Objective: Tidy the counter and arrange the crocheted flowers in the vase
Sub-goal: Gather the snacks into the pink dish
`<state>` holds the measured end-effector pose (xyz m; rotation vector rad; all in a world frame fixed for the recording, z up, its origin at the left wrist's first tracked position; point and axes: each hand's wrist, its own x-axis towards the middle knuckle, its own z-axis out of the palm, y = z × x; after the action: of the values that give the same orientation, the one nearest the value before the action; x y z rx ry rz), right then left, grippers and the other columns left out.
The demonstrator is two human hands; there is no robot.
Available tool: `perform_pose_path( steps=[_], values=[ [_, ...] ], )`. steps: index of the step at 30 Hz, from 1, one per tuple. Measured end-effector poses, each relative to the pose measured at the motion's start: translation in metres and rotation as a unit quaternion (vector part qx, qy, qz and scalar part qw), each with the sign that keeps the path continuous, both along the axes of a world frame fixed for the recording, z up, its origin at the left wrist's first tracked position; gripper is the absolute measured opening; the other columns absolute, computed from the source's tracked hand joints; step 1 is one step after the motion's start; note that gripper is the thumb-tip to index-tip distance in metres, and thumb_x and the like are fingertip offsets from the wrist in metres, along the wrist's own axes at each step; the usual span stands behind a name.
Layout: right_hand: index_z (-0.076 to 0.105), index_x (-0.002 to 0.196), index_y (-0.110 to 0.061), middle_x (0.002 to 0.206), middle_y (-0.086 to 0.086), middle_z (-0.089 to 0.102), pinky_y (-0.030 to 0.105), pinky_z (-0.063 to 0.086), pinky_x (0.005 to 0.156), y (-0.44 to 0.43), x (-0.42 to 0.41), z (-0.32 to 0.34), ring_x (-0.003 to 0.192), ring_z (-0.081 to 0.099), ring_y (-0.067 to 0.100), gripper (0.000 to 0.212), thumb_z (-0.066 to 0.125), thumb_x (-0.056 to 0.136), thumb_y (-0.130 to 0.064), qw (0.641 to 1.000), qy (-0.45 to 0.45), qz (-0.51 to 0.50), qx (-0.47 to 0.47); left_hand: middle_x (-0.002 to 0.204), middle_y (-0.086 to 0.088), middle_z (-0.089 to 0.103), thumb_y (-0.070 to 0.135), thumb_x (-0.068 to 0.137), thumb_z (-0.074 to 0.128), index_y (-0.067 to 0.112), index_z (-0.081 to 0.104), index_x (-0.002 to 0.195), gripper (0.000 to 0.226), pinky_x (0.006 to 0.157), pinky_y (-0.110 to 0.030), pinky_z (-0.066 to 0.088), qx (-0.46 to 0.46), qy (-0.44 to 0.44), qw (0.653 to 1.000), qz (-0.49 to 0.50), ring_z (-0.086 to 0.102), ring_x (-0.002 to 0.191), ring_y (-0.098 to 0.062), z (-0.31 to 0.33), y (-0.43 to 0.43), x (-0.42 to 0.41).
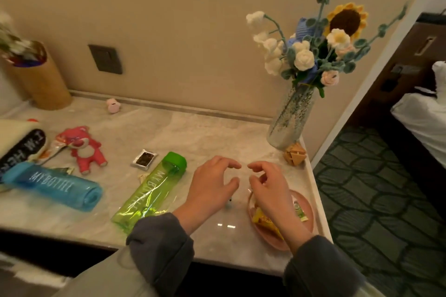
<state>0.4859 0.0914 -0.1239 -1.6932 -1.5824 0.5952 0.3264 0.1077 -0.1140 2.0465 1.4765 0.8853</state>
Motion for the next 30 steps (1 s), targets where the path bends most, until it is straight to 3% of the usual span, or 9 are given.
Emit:
perform_pose_path(
  steps=[8, 12, 19, 23, 26, 28, 30],
  values=[
    [0.055, 0.105, -0.04, 0.103, -0.022, 0.051, 0.007, 0.04, 0.067, 0.039, -0.072, 0.013, 0.083, 0.055, -0.006, 0.03, 0.06, 0.088, -0.016, 0.991, 0.035, 0.125, 0.024, 0.114, 0.013, 0.056, 0.03, 0.082, 0.064, 0.036, 0.061, 0.11, 0.029, 0.095, -0.03, 0.042, -0.001, -0.001, 0.994, 0.109, 0.052, 0.11, -0.006, 0.013, 0.004, -0.067],
    [0.057, 0.102, -0.036, 0.104, -0.015, 0.055, 0.011, 0.041, 0.069, 0.052, -0.11, 0.02, 0.085, 0.056, -0.002, 0.028, 0.061, 0.086, -0.015, 0.984, 0.04, 0.173, 0.031, 0.11, 0.014, 0.057, 0.029, 0.08, 0.064, 0.035, 0.062, 0.107, 0.028, 0.093, -0.031, 0.043, 0.005, -0.006, 0.987, 0.16, 0.054, 0.107, -0.007, 0.015, 0.0, -0.102],
    [0.057, 0.105, -0.033, 0.104, -0.013, 0.055, 0.01, 0.04, 0.073, 0.072, -0.166, 0.024, 0.092, 0.055, 0.001, 0.029, 0.063, 0.084, -0.014, 0.971, 0.011, 0.241, 0.005, 0.111, 0.013, 0.057, 0.02, 0.083, 0.063, 0.032, 0.061, 0.11, 0.03, 0.09, -0.027, 0.044, -0.013, -0.019, 0.977, 0.212, 0.054, 0.105, -0.007, 0.004, 0.001, -0.164],
    [0.057, 0.114, -0.031, 0.102, -0.016, 0.056, 0.023, 0.046, 0.082, 0.083, -0.189, 0.02, 0.094, 0.057, 0.003, 0.034, 0.066, 0.082, -0.023, 0.967, -0.063, 0.245, -0.037, 0.118, 0.011, 0.055, 0.013, 0.085, 0.058, 0.035, 0.057, 0.116, 0.038, 0.09, -0.026, 0.042, -0.056, 0.0, 0.975, 0.213, 0.052, 0.11, -0.007, -0.008, 0.014, -0.193],
    [0.06, 0.114, -0.031, 0.104, -0.015, 0.063, 0.034, 0.045, 0.092, 0.091, -0.208, 0.017, 0.094, 0.061, 0.012, 0.034, 0.065, 0.08, -0.033, 0.948, -0.175, 0.254, -0.077, 0.123, 0.008, 0.054, 0.01, 0.086, 0.056, 0.033, 0.055, 0.121, 0.042, 0.09, -0.026, 0.044, -0.08, 0.018, 0.981, 0.173, 0.053, 0.11, -0.008, -0.016, 0.03, -0.212],
    [0.063, 0.112, -0.03, 0.109, -0.01, 0.066, 0.041, 0.029, 0.111, 0.097, -0.222, 0.013, 0.106, 0.06, 0.016, 0.033, 0.064, 0.08, -0.038, 0.92, -0.268, 0.266, -0.108, 0.126, 0.005, 0.053, 0.011, 0.086, 0.056, 0.032, 0.054, 0.124, 0.043, 0.092, -0.03, 0.045, -0.108, 0.036, 0.984, 0.14, 0.054, 0.111, -0.011, -0.019, 0.042, -0.222],
    [0.066, 0.11, -0.03, 0.111, -0.006, 0.067, 0.048, 0.013, 0.116, 0.102, -0.233, 0.009, 0.112, 0.057, 0.019, 0.034, 0.063, 0.08, -0.046, 0.883, -0.359, 0.27, -0.139, 0.127, 0.002, 0.052, 0.012, 0.086, 0.056, 0.032, 0.053, 0.126, 0.045, 0.093, -0.033, 0.045, -0.136, 0.056, 0.983, 0.107, 0.054, 0.114, -0.016, -0.022, 0.056, -0.231]
  ],
)
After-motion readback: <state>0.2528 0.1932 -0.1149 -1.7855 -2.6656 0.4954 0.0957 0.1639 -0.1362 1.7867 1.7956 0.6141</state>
